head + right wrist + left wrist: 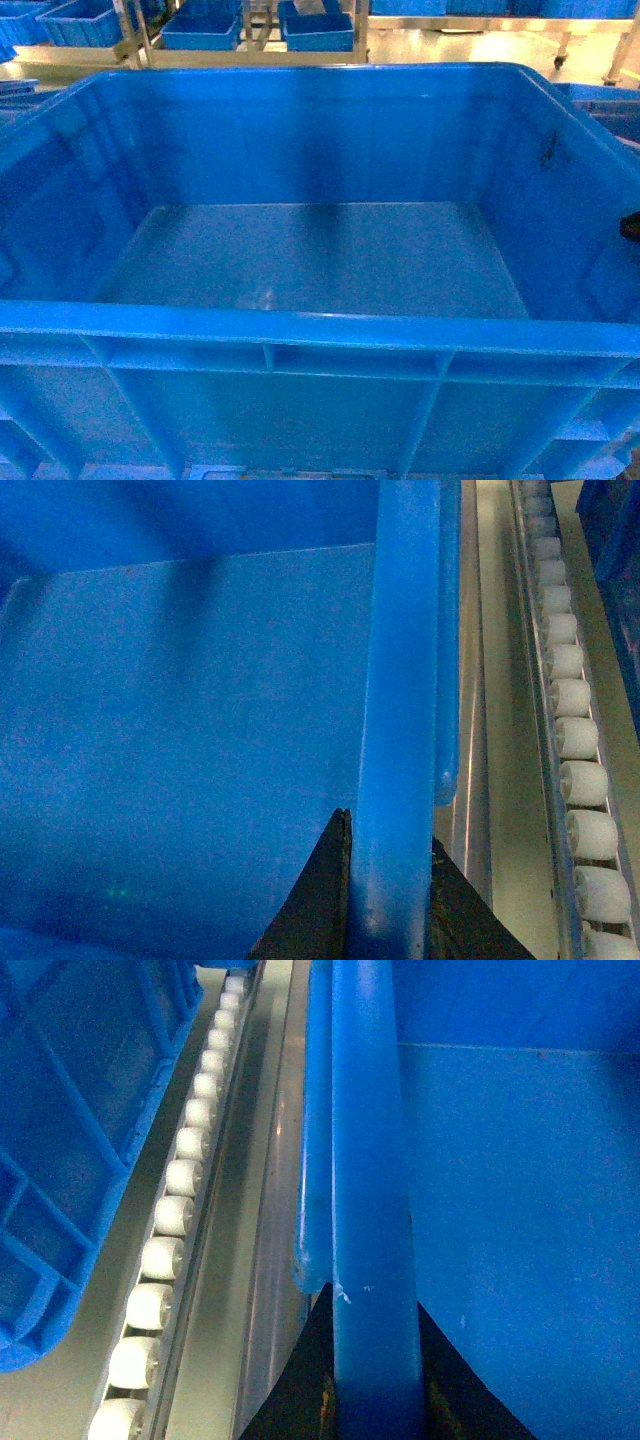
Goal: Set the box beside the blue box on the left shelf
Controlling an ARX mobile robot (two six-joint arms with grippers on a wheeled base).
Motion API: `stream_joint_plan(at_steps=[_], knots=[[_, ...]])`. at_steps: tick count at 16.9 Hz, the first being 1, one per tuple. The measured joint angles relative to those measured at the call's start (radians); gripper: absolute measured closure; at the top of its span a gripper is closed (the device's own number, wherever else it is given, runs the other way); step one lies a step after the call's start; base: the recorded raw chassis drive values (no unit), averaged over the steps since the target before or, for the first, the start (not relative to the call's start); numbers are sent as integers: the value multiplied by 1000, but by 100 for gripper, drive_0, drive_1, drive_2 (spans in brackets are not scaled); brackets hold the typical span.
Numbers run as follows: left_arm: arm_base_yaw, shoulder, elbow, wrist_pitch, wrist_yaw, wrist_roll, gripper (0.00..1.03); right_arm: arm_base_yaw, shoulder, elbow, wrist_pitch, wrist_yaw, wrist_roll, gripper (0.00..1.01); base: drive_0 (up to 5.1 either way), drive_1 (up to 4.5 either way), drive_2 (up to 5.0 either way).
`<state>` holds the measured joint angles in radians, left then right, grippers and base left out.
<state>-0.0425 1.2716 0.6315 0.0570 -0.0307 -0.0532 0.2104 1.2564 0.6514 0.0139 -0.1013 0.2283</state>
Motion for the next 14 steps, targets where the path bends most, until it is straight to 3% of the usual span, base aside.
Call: stream_joint_plan(at_steps=[3,4,5,7,8,10,11,13,14], knots=[[-1,22,2,-4,-12,0,97,6,13,15,-20,7,-3,91,0,0,0],[5,35,0,3,-14,0,97,3,14,17,-27,-45,-15,80,0,0,0],[9,53,0,14,-35,5,89,3,11,13,-27,-61,-22,72,0,0,0],[3,55,-1,85,-78,-1,59,6,8,19,-21,-100,-21,42,0,0,0],[0,37,-17,192,-91,-10,43,6,2,9,33,-129,-13,25,0,0,0],[-16,8,-21,394,-116,-61,16,6,-35,-3,179,-143,8,1,0,0,0],[-21,-7,-20,456,-130,-79,3,5,-46,0,207,-126,11,4,0,0,0],[-21,-16,-20,436,-130,-98,5,5,-45,0,197,-116,14,3,0,0,0],[-16,-13,-43,533,-96,-76,10,27,-34,-64,428,39,-34,11,0,0,0]])
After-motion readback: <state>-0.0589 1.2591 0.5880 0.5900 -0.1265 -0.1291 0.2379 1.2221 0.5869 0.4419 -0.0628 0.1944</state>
